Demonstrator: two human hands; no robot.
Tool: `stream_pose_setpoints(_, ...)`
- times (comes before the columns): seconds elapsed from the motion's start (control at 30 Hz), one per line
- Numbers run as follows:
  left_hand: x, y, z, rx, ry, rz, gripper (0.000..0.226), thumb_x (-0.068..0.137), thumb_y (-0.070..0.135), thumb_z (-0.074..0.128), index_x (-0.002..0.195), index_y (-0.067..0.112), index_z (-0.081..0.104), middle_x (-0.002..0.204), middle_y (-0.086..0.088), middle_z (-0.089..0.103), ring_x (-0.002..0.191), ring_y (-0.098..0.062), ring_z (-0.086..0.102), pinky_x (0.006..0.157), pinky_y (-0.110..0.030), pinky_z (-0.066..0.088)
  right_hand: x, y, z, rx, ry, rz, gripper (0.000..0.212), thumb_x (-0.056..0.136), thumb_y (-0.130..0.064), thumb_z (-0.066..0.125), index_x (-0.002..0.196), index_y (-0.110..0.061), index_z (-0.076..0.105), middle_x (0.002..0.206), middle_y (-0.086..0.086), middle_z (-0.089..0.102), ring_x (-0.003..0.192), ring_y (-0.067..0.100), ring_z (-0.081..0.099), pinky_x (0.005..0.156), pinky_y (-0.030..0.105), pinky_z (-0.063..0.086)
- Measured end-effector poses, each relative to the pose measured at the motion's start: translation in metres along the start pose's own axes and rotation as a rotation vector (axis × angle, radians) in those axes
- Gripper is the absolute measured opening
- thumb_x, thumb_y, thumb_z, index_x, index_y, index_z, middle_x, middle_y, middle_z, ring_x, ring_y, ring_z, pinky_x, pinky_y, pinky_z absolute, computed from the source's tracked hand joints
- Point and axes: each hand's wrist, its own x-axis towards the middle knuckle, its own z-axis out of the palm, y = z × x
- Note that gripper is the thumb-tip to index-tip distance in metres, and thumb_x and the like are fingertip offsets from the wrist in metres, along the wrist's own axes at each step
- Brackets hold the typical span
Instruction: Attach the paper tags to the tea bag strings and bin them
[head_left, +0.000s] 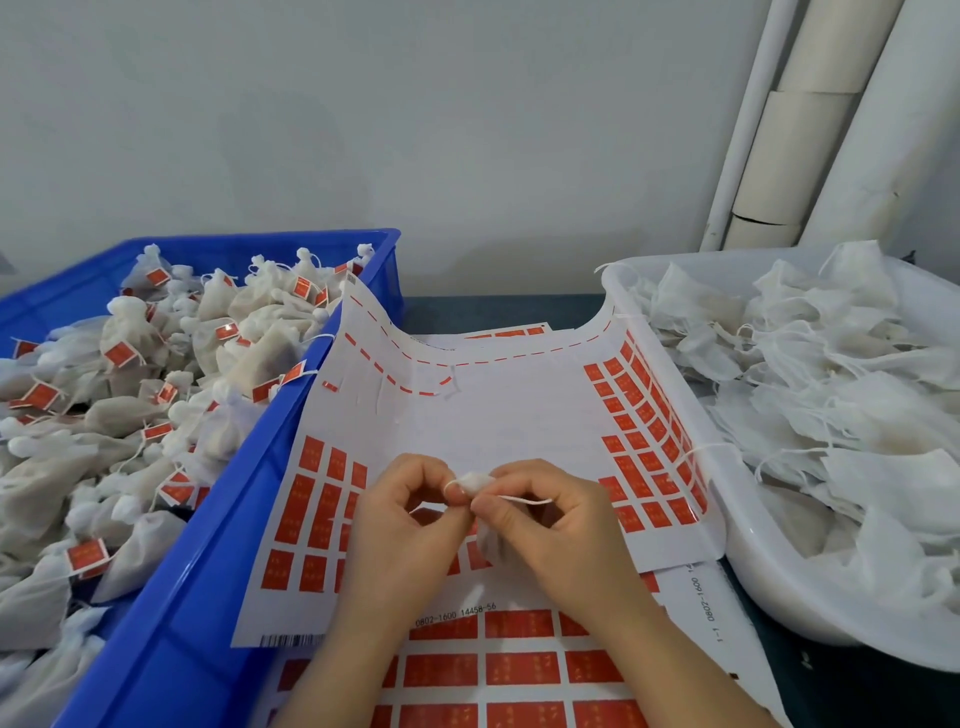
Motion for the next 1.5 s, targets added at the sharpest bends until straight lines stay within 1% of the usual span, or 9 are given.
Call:
stream_pose_setpoints(0.13,-0.0010,-0.0008,0.0014,0.061,0.028,0.000,0.018,0.078,0.013,0.071,0.068,0.019,0.057,0.070,0.010,0.064,0.065,-0.006,0.062,0.056,-0.018,0.054,0.0020,-0.0017,-0.0006,0.063,0.036,0.022,0.004,0.075,-0.034,0.067,0.078,-0.036,0.068,0.084,-0.025,0.067,0.084,-0.003,0.062,0.065,0.007,0.048)
stream_pose_setpoints(0.37,-0.0021,0.0022,0.0000,0.096,-0.015,0.137,0.027,0.076,0.007,0.072,0.080,0.026,0.053,0.073,0.010,0.067,0.061,-0.007,0.067,0.052,-0.016,0.053,0.0040,-0.0012,-0.0028,0.179,0.146,0.158,0.031,0.057,-0.058,0.060,0.075,-0.034,0.068,0.076,-0.023,0.068,0.077,-0.005,0.062,0.059,0.005,0.046)
stream_pose_setpoints(0.53,-0.0022,0.0002,-0.0010,0.309,-0.041,0.205,0.016,0.079,0.015,0.069,0.083,0.031,0.070,0.066,0.027,0.060,0.067,0.002,0.064,0.058,-0.005,0.048,0.0052,0.0021,-0.0006,0.193,0.166,0.188,0.027,0.060,-0.054,0.060,0.075,-0.034,0.068,0.076,-0.022,0.068,0.077,-0.004,0.063,0.059,0.006,0.047)
stream_pose_setpoints(0.63,-0.0033,-0.0008,0.0008,0.386,-0.086,0.148,0.020,0.084,0.023,0.063,0.082,0.042,0.062,0.067,0.029,0.055,0.065,0.006,0.059,0.059,-0.005,0.046,0.0048,0.0022,-0.0003,0.161,0.153,0.162,0.025,0.060,-0.055,0.059,0.074,-0.035,0.067,0.075,-0.023,0.068,0.078,-0.005,0.062,0.059,0.007,0.047)
stream_pose_setpoints(0.73,-0.0019,0.0004,0.0019,0.260,-0.147,0.030,0.026,0.089,0.015,0.057,0.080,0.039,0.061,0.079,0.015,0.059,0.074,0.006,0.056,0.062,-0.007,0.046,0.0044,0.0010,-0.0007,0.160,0.143,0.132,0.019,0.063,-0.051,0.060,0.073,-0.036,0.067,0.075,-0.025,0.068,0.078,-0.008,0.061,0.058,0.004,0.045)
stream_pose_setpoints(0.83,-0.0010,0.0031,-0.0001,-0.126,-0.183,-0.164,0.027,0.087,0.002,0.056,0.094,0.023,0.071,0.075,0.000,0.064,0.060,-0.004,0.058,0.054,-0.014,0.047,0.0038,0.0002,-0.0002,0.176,0.117,0.114,0.017,0.065,-0.050,0.062,0.071,-0.035,0.069,0.078,-0.022,0.068,0.079,-0.005,0.061,0.061,0.005,0.045)
stream_pose_setpoints(0.9,-0.0016,0.0053,-0.0004,-0.323,-0.238,-0.214,0.018,0.083,0.013,0.062,0.098,0.017,0.072,0.078,-0.007,0.068,0.064,-0.017,0.063,0.058,-0.023,0.051,0.0034,-0.0009,0.0010,0.181,0.111,0.112,0.021,0.064,-0.053,0.063,0.068,-0.034,0.070,0.085,-0.021,0.066,0.082,-0.004,0.060,0.063,0.007,0.046)
stream_pose_setpoints(1.03,-0.0007,0.0064,0.0008,-0.333,-0.207,-0.194,0.033,0.058,0.044,0.069,0.086,0.027,0.074,0.080,-0.003,0.072,0.072,-0.019,0.069,0.063,-0.024,0.054,0.0044,-0.0041,-0.0025,0.206,0.084,0.127,0.029,0.059,-0.057,0.060,0.076,-0.034,0.068,0.082,-0.022,0.067,0.082,-0.006,0.060,0.063,0.004,0.045)
stream_pose_setpoints(1.5,-0.0015,0.0050,-0.0006,-0.292,-0.170,-0.088,0.022,0.059,0.047,0.067,0.073,0.030,0.073,0.070,0.001,0.069,0.064,-0.017,0.066,0.058,-0.020,0.054,0.0032,-0.0054,-0.0059,0.288,-0.001,0.225,0.017,0.061,-0.051,0.061,0.073,-0.047,0.072,0.083,-0.015,0.072,0.084,0.002,0.067,0.065,0.015,0.053)
